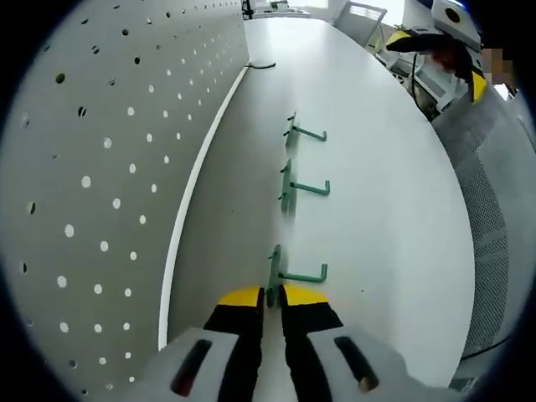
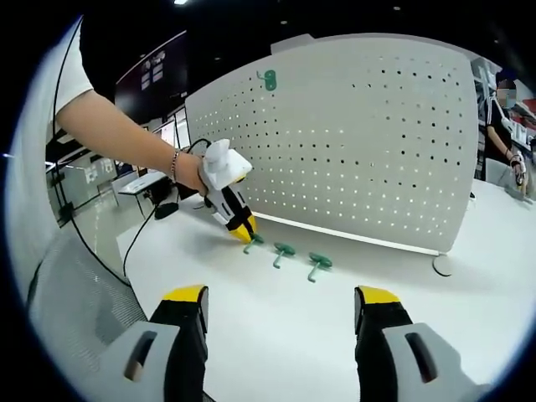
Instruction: Insert the hook assembly into the mounting plate slot until the hook locks in place.
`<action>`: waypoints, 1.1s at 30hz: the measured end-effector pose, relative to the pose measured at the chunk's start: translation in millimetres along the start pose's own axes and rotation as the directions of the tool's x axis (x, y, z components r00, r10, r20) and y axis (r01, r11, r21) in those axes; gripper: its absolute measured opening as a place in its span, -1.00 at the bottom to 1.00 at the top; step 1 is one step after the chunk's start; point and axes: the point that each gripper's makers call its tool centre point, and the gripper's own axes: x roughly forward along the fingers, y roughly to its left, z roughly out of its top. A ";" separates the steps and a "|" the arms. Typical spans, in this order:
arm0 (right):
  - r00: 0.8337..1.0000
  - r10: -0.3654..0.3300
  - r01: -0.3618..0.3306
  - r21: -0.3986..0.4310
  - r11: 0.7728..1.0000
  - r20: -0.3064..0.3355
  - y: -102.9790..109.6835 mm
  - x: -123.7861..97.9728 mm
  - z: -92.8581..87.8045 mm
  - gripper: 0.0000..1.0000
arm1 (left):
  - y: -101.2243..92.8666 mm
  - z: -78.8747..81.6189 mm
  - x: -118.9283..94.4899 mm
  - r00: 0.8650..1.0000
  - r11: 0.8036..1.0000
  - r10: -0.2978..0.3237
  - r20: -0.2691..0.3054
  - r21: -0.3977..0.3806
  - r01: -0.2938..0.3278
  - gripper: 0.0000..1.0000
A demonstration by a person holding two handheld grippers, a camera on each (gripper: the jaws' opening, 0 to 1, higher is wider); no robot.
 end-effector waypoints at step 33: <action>1.000 0.007 -0.008 0.005 1.000 0.004 1.6 0.4 0.5 0.38 | -3.7 8.7 -2.1 0.995 0.998 0.022 0.101 -0.067 -0.015 -0.95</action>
